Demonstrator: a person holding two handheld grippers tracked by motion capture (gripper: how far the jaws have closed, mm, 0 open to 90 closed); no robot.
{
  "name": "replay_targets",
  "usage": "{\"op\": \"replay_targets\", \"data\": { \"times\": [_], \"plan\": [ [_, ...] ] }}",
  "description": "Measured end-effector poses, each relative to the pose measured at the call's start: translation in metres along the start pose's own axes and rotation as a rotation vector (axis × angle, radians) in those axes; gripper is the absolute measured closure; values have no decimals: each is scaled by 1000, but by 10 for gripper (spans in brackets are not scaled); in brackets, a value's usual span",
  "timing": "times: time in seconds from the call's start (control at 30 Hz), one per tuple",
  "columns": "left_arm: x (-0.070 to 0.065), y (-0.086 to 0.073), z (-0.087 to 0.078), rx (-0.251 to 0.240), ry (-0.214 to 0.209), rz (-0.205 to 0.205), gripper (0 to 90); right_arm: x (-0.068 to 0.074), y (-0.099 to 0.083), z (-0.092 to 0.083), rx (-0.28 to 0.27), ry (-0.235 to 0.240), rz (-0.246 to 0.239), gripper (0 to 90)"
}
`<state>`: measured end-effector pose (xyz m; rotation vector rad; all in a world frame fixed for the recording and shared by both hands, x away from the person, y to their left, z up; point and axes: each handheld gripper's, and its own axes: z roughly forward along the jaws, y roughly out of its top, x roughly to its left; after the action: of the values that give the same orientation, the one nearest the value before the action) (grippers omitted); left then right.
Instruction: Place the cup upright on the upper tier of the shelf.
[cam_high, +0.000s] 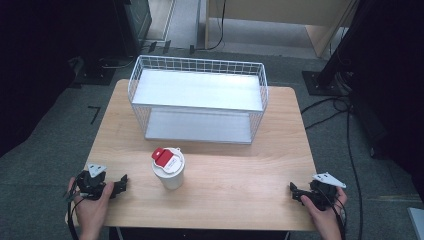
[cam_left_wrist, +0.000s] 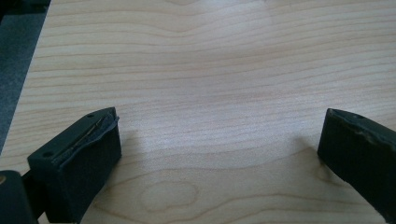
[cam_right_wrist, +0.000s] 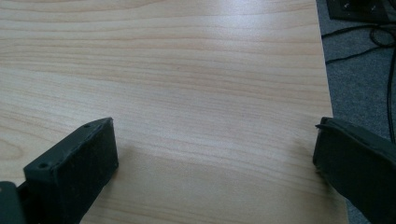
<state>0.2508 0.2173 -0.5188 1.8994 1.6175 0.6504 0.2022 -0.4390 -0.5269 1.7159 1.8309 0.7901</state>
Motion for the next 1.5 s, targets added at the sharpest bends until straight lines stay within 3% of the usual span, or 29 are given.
{"op": "replay_targets", "data": {
  "times": [0.17, 0.2, 0.27, 0.53, 0.63, 0.73, 0.93, 1.0, 1.13, 1.27, 1.5],
  "plan": [
    [-1, 0, -1, 2, -8, 5, 0, 0, 0, 0, 1, 1, 1, 0],
    [-1, 0, -3, -2, -39, 19, 0, 0, 0, 0, -1, 1, -4, 0],
    [-1, -1, -6, -24, -64, 14, 0, 0, 0, 0, -1, 1, -4, 0],
    [-10, 0, -15, -70, -92, 28, 0, 0, 0, 0, -1, 2, -3, 0],
    [-23, 2, -22, -107, -71, 48, 0, 0, 0, 0, -1, 2, -3, 0],
    [-32, 4, -26, -123, -84, 68, 0, 0, 1, 1, -1, 1, -4, 0],
    [-58, 9, -36, -150, -169, 91, 0, 3, 5, 5, 1, 1, -1, 1],
    [-60, 10, -37, -154, -174, 94, 0, 3, 5, 5, 1, 0, -1, 1],
    [-81, 13, -47, -178, -232, 148, 0, 3, 5, 5, 0, 1, -2, 3],
    [-96, 15, -50, -189, -276, 171, 0, 3, 5, 5, -1, 1, -2, 3],
    [-113, 15, -48, -197, -321, 185, 0, 3, 5, 5, -2, 2, -4, 4]
  ]
}}
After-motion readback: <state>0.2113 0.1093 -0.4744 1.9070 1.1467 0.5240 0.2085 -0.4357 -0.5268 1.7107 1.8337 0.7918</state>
